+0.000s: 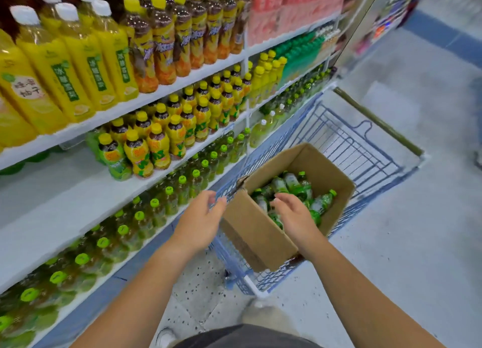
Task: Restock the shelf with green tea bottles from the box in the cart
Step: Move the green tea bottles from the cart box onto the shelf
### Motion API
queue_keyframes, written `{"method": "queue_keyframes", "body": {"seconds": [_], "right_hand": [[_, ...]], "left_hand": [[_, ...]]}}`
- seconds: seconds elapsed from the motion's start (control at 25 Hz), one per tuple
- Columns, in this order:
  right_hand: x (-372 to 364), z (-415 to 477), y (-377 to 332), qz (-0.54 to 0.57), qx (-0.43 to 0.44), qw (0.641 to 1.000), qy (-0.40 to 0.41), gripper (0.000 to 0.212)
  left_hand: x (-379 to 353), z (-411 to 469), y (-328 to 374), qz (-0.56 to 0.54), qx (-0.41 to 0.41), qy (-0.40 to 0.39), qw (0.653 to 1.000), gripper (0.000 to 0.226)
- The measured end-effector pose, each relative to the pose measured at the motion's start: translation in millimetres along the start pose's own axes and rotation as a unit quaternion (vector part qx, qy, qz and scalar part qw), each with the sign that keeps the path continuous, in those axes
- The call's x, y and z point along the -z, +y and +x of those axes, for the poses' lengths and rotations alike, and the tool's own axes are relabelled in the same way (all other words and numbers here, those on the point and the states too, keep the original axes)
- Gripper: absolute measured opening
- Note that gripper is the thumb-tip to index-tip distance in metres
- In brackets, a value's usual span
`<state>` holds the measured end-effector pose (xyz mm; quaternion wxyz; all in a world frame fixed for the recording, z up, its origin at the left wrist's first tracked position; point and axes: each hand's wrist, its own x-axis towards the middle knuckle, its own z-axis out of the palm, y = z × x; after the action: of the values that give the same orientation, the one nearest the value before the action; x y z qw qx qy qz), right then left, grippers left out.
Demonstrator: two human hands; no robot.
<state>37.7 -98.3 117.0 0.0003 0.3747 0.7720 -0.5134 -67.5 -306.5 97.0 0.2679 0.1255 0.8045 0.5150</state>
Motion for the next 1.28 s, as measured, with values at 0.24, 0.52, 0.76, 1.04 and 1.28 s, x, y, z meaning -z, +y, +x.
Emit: {"method": "queue_keyframes", "body": {"seconds": [0.24, 0.52, 0.76, 1.04, 1.28], "right_hand": [[83.6, 49.9, 44.2, 0.026, -0.033, 0.999, 0.026, 0.030], [181.6, 152.2, 106.0, -0.017, -0.060, 0.998, -0.030, 0.029], [190.0, 247.9, 143.1, -0.103, -0.077, 0.987, -0.097, 0.032], [151.3, 359.2, 193.3, -0.193, -0.084, 0.971, -0.111, 0.049], [125.7, 411.6, 231.7, -0.270, -0.132, 0.943, -0.146, 0.056]], "left_hand": [[-97.5, 52.3, 44.1, -0.020, 0.013, -0.049, 0.999, 0.055], [-218.4, 111.4, 65.0, -0.012, 0.114, -0.039, 0.993, 0.052], [-279.1, 165.7, 43.0, 0.039, 0.174, -0.032, 0.983, 0.045], [-337.2, 279.2, -22.3, 0.136, 0.201, -0.031, 0.970, 0.065], [-367.8, 329.4, -60.0, 0.202, 0.230, -0.075, 0.949, 0.058]]}}
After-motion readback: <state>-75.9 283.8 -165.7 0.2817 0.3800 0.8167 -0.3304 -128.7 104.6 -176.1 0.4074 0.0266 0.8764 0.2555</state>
